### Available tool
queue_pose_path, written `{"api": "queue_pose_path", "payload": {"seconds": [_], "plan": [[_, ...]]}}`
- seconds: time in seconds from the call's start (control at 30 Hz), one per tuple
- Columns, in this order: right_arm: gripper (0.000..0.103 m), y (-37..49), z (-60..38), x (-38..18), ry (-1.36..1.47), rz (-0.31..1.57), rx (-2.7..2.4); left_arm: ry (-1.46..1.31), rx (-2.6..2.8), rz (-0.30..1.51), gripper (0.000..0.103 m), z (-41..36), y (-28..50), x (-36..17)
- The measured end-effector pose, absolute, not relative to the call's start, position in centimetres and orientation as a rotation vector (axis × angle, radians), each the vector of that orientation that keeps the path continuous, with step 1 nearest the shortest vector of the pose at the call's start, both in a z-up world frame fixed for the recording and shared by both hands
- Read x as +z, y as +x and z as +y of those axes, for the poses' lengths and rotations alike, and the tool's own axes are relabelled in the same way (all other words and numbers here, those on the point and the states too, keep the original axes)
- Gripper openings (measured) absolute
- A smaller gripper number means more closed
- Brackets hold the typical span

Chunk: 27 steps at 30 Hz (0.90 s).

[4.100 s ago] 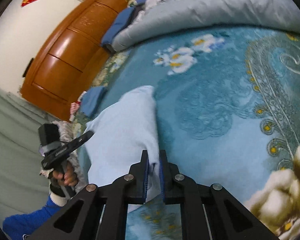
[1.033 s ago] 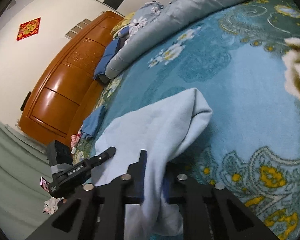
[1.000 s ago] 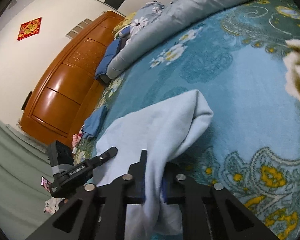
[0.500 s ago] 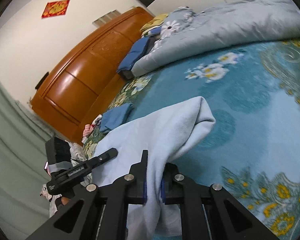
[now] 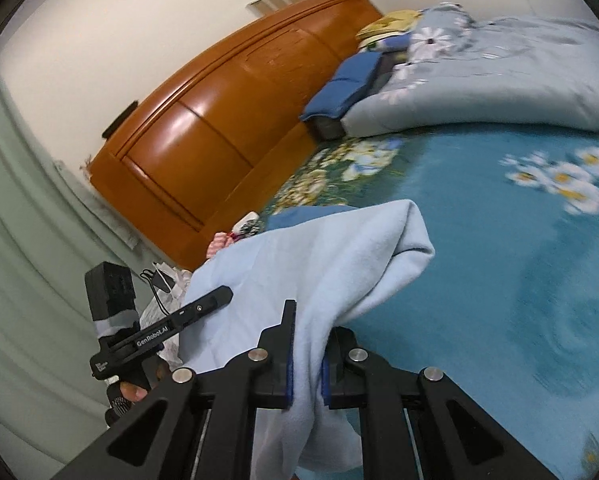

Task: Fold clothes
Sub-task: 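Carry the folded shirt with both grippers onto the stack by the headboard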

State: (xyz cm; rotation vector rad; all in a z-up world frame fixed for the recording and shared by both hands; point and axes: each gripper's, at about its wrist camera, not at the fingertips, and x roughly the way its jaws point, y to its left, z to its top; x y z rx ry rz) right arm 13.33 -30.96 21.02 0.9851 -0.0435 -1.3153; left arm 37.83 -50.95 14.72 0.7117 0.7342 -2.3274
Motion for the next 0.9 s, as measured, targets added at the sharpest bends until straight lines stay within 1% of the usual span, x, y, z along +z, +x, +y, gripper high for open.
{"api": "queue_pose_path", "payload": {"seconds": [0.23,0.4,0.57,0.73,0.9], "plan": [[0.01,16.2,-40.2,21.6,0.964,-0.018,-1.282,0.713,-2.283,0.686,0.011,-58.8,40.5,16.2],[0.01,16.9,-46.7,21.2,0.958,-0.006,-1.276,0.728,-2.245,0.648,0.011,-64.7,40.7,16.0],[0.01,17.3,-52.5,19.9,0.95,0.016,-1.281,0.738,-2.225,0.632,0.011,-69.7,40.5,14.9],[0.01,17.1,-56.2,18.0,0.957,0.022,-1.305,0.784,-2.226,0.602,0.012,-73.6,39.4,13.0],[0.01,16.8,-57.6,14.7,0.98,0.047,-1.323,0.813,-2.216,0.653,0.012,-75.9,38.0,9.5]]}}
